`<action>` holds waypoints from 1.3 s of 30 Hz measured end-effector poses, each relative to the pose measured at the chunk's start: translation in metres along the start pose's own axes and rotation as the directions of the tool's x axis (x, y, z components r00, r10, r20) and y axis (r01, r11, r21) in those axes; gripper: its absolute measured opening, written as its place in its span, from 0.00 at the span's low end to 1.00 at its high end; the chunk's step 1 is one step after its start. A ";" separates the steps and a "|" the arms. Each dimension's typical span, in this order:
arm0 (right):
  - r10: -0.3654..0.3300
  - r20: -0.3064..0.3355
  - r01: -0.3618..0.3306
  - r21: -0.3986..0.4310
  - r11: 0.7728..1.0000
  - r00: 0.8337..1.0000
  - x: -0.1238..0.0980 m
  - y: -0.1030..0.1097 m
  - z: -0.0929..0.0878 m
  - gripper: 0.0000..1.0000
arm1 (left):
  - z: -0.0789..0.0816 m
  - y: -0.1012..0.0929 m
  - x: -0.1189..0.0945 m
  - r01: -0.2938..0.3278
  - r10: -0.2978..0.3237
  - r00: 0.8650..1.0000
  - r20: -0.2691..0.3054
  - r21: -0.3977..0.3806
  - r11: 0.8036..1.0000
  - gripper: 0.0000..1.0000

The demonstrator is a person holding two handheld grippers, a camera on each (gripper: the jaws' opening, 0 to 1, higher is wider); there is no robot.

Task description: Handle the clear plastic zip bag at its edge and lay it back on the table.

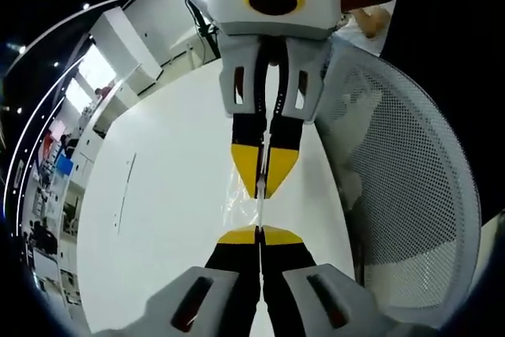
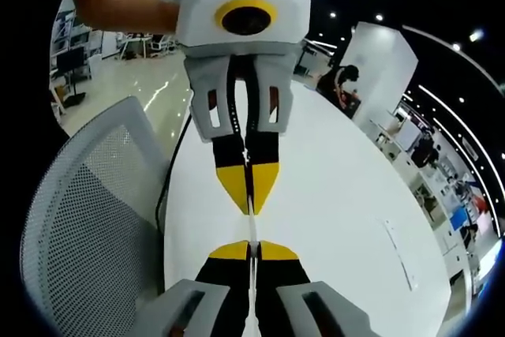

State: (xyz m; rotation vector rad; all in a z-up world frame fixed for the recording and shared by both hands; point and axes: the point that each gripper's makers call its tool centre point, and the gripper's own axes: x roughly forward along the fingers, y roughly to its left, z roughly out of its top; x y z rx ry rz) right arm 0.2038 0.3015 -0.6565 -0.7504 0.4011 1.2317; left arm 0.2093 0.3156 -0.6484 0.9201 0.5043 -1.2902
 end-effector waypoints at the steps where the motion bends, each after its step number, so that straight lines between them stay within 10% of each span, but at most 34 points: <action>1: -0.001 0.000 0.001 0.003 1.000 1.000 -0.001 0.000 -0.001 0.00 | 0.000 0.000 0.000 0.000 0.000 1.000 -0.001 -0.001 1.000 0.00; 39: 0.004 0.006 -0.004 -0.004 1.000 1.000 -0.001 -0.001 -0.001 0.00 | -0.005 -0.002 -0.005 0.010 -0.010 1.000 -0.007 -0.015 1.000 0.00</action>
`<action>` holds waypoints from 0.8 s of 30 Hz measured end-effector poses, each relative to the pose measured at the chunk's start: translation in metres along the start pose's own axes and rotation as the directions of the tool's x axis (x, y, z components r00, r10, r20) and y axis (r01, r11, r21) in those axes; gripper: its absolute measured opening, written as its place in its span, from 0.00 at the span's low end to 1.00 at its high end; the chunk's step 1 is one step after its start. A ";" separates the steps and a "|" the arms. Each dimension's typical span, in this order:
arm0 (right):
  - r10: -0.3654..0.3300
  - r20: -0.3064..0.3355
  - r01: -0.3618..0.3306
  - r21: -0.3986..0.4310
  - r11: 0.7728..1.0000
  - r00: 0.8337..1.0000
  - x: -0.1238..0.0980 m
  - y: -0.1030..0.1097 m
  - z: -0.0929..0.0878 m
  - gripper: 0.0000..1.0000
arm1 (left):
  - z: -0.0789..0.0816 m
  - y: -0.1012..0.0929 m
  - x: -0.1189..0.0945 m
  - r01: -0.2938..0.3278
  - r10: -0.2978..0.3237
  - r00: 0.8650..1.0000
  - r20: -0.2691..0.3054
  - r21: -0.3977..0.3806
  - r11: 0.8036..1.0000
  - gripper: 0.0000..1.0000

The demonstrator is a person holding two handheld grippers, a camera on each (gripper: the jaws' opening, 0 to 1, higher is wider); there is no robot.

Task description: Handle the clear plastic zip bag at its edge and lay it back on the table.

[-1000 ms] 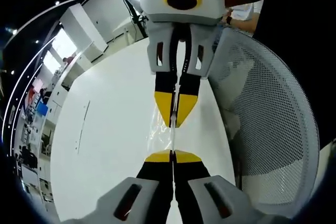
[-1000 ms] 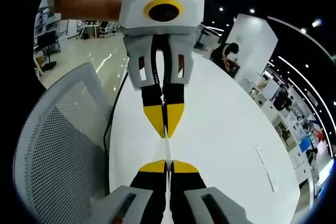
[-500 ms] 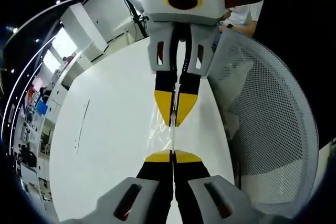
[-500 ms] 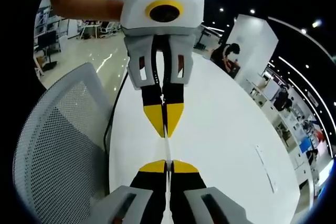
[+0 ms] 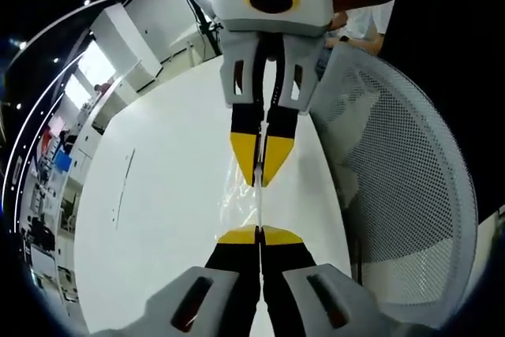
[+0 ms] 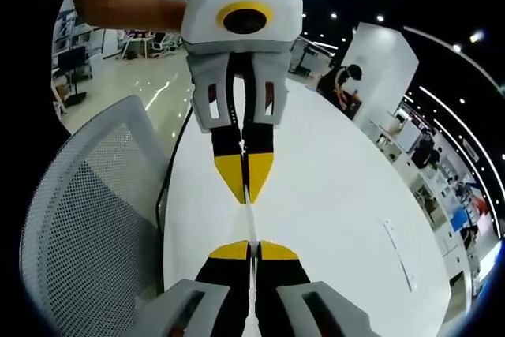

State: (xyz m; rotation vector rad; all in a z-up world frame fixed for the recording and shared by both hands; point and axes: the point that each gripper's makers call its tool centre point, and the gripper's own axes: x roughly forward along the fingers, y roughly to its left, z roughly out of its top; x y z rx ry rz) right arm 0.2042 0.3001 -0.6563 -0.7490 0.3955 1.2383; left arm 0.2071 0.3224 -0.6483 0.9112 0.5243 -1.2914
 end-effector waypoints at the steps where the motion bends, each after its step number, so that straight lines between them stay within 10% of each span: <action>1: 0.000 -0.001 0.000 -0.001 1.000 1.000 0.000 0.000 0.000 0.00 | -0.001 0.000 0.000 0.001 -0.001 1.000 -0.001 -0.001 1.000 0.00; 24: -0.009 -0.002 0.009 0.012 1.000 1.000 -0.001 -0.003 -0.004 0.00 | -0.005 0.002 -0.002 -0.004 0.004 1.000 0.000 -0.013 1.000 0.00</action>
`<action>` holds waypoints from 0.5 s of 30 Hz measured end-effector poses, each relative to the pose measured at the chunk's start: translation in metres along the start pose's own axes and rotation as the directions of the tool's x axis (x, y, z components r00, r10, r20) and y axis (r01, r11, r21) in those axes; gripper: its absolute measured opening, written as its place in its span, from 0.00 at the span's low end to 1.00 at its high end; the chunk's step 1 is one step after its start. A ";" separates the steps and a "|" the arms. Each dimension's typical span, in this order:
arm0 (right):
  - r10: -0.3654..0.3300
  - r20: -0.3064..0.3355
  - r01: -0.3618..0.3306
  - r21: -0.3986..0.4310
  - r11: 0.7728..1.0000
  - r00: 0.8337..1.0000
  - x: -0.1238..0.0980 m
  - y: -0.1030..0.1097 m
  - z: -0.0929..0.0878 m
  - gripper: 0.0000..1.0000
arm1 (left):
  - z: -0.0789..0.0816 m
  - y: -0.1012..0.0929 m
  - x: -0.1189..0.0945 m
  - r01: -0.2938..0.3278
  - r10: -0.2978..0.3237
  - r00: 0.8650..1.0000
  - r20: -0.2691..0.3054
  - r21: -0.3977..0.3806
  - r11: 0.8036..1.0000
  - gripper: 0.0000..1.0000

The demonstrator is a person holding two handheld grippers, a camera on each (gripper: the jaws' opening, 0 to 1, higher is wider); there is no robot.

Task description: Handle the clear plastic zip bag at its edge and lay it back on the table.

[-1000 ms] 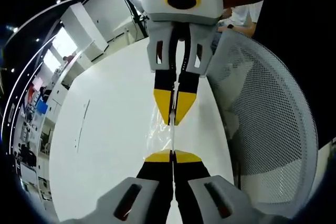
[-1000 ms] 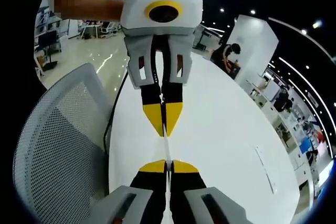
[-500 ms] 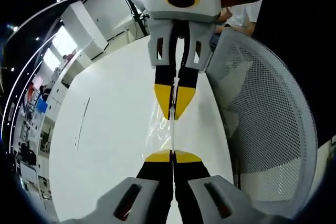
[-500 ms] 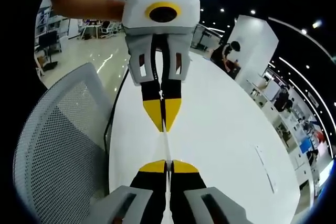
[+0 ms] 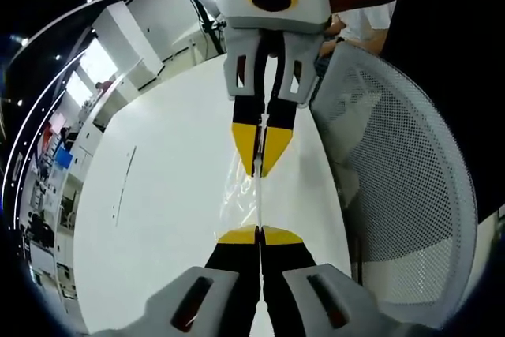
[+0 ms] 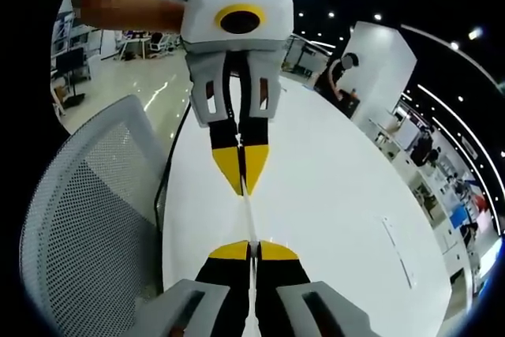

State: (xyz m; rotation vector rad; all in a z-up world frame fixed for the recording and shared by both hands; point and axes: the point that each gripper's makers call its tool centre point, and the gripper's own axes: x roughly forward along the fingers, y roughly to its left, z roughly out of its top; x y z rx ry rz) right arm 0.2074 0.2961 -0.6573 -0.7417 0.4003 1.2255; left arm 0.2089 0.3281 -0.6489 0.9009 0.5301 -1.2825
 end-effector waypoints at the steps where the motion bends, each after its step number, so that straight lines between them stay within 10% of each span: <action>1: 0.000 0.001 0.000 0.002 1.000 1.000 0.000 0.001 0.000 0.00 | 0.000 0.000 0.000 0.000 0.000 1.000 0.000 -0.001 1.000 0.00; 15: 0.002 0.002 -0.002 0.006 1.000 1.000 -0.001 0.000 -0.001 0.00 | 0.001 0.001 -0.001 -0.011 0.011 1.000 0.003 -0.005 1.000 0.00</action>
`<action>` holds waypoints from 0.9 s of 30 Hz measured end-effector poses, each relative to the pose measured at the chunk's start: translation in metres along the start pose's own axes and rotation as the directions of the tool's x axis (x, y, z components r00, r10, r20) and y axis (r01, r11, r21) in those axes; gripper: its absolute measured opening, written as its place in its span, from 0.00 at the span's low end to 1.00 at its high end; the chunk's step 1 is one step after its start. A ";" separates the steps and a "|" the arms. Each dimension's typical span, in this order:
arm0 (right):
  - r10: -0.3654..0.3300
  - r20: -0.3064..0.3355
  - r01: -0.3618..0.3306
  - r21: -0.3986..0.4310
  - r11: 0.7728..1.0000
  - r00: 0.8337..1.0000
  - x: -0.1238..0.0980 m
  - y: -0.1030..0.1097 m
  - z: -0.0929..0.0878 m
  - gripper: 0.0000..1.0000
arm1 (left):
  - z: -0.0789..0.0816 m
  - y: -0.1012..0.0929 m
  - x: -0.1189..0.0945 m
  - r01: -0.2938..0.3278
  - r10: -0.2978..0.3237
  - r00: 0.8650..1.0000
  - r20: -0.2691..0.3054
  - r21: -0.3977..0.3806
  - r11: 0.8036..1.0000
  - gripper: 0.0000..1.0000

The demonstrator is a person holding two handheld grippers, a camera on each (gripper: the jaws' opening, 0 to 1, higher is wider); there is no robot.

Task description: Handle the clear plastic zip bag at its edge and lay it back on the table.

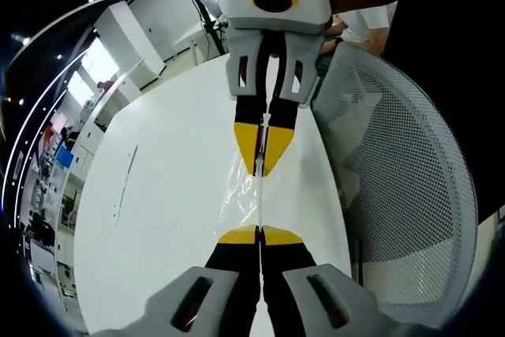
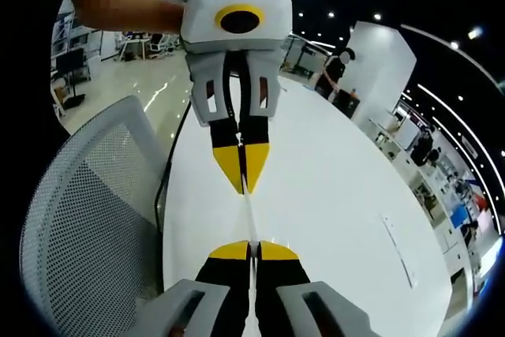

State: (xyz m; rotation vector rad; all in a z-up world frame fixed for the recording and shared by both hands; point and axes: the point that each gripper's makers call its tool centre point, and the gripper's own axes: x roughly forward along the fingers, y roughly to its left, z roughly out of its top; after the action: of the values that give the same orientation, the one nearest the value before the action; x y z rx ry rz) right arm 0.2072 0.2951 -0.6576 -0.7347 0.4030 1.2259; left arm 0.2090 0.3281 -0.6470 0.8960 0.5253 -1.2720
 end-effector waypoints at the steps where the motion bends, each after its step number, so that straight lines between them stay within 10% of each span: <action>1: 0.000 0.000 0.000 0.000 1.000 1.000 0.000 0.000 0.000 0.00 | 0.000 0.000 0.000 0.000 0.000 1.000 0.000 0.000 1.000 0.00; 27: 0.003 -0.004 -0.003 0.008 1.000 1.000 0.000 0.000 -0.003 0.00 | -0.006 0.000 -0.001 0.004 -0.004 1.000 -0.010 -0.006 1.000 0.00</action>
State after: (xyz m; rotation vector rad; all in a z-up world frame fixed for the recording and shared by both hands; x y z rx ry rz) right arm 0.2079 0.2932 -0.6600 -0.7301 0.4118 1.2250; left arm 0.2094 0.3338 -0.6498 0.8975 0.5389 -1.2690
